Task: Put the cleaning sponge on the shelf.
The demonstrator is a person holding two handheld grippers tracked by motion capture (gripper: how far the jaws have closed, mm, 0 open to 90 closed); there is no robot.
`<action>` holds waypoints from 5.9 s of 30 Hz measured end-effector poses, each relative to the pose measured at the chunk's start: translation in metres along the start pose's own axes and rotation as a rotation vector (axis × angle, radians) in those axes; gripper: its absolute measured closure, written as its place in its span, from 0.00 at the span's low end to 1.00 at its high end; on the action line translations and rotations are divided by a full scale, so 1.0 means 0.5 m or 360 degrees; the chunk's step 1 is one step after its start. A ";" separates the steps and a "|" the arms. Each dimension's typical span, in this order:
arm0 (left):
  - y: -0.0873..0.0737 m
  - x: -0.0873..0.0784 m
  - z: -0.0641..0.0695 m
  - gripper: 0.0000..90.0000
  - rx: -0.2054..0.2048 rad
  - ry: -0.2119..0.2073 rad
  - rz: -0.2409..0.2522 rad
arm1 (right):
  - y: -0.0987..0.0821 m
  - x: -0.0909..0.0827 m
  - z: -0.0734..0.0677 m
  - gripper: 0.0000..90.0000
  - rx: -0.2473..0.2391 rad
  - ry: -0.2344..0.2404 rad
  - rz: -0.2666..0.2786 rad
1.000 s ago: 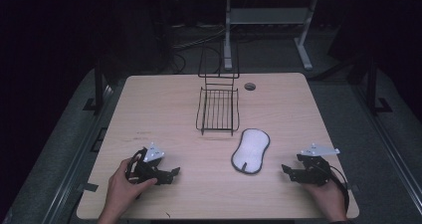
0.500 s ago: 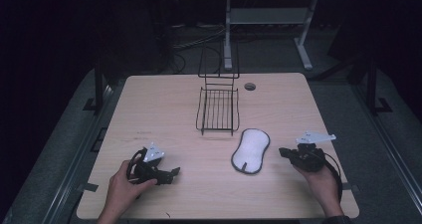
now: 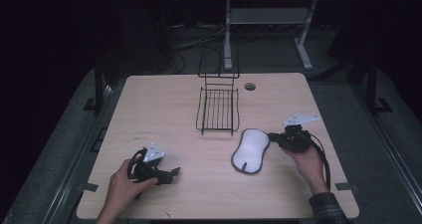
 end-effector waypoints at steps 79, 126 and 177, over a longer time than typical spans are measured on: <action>-0.001 -0.001 0.000 0.14 0.0007 0.0001 -0.0006 | -0.072 -0.021 -0.006 1.00 0.0018 -0.0019 -0.0159; -0.001 -0.001 0.001 0.14 0.0002 0.0001 -0.0002 | -0.101 -0.028 -0.120 0.26 0.0020 0.0156 -0.0131; -0.001 -0.001 0.001 0.14 0.0002 0.0002 0.0000 | -0.072 0.063 -0.193 0.29 -0.0254 0.0249 -0.0321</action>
Point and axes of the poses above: each handheld gripper's, and its own axes: x roughly forward along the jaws, y roughly out of its top, z roughly to its right, the point moved 2 cm from there along x, roughly forward along the jaws, and after that the axes turned 9 degrees about -z, right-handed, at the moved point
